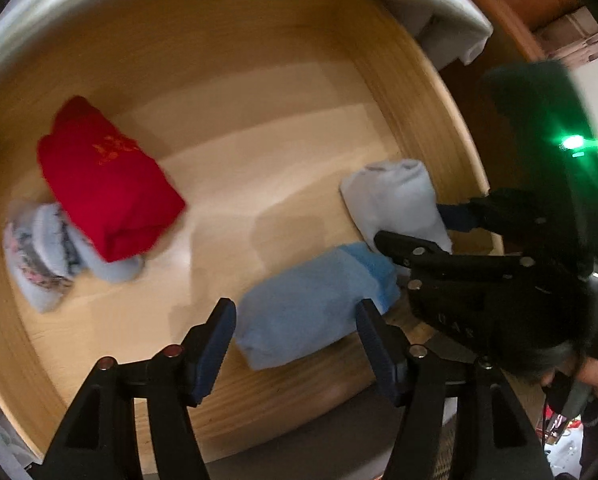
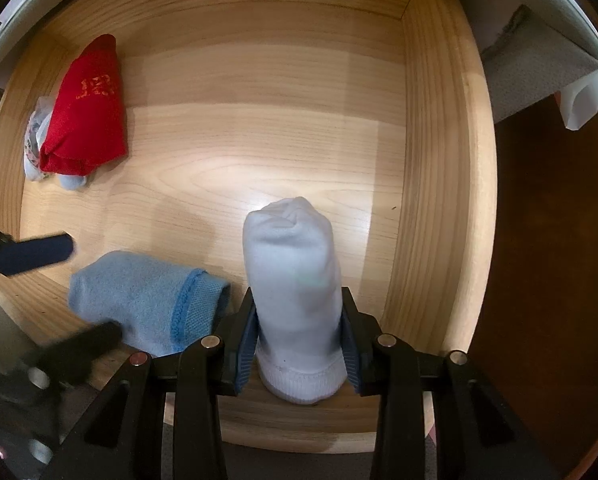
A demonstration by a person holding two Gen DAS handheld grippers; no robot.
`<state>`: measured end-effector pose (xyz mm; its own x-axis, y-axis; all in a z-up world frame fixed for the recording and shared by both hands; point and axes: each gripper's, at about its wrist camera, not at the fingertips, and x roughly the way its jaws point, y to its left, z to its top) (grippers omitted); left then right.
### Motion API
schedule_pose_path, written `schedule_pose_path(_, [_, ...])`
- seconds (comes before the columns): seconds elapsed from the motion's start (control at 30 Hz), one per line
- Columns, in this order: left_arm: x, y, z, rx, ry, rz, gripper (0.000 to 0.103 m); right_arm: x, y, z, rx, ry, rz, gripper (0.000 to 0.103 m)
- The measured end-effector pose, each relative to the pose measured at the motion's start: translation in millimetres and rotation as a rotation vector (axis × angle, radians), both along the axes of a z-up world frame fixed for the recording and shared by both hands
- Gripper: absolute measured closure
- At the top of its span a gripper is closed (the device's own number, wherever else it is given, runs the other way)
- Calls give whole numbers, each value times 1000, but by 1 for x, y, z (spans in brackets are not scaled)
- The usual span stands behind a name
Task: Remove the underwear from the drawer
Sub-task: 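Move the left gripper toward the light blue rolled sock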
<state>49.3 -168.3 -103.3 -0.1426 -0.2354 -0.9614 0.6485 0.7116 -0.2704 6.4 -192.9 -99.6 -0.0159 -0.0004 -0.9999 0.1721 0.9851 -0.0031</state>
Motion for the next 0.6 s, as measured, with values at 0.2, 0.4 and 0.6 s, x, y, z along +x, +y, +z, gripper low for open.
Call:
schedule_pose_path(0.2, [10,8,-4,-3,-18,62,37,-1,-5,1,3,-1,0,68])
schedule_pose_path(0.4, [6,15,-6,28,-39,81,50,1,-10,2,4,-2,-2,68])
schedule_pose_path(0.6, [8,35,-6,62,-59,134,51,5,-14,4,1,-1,-3,68])
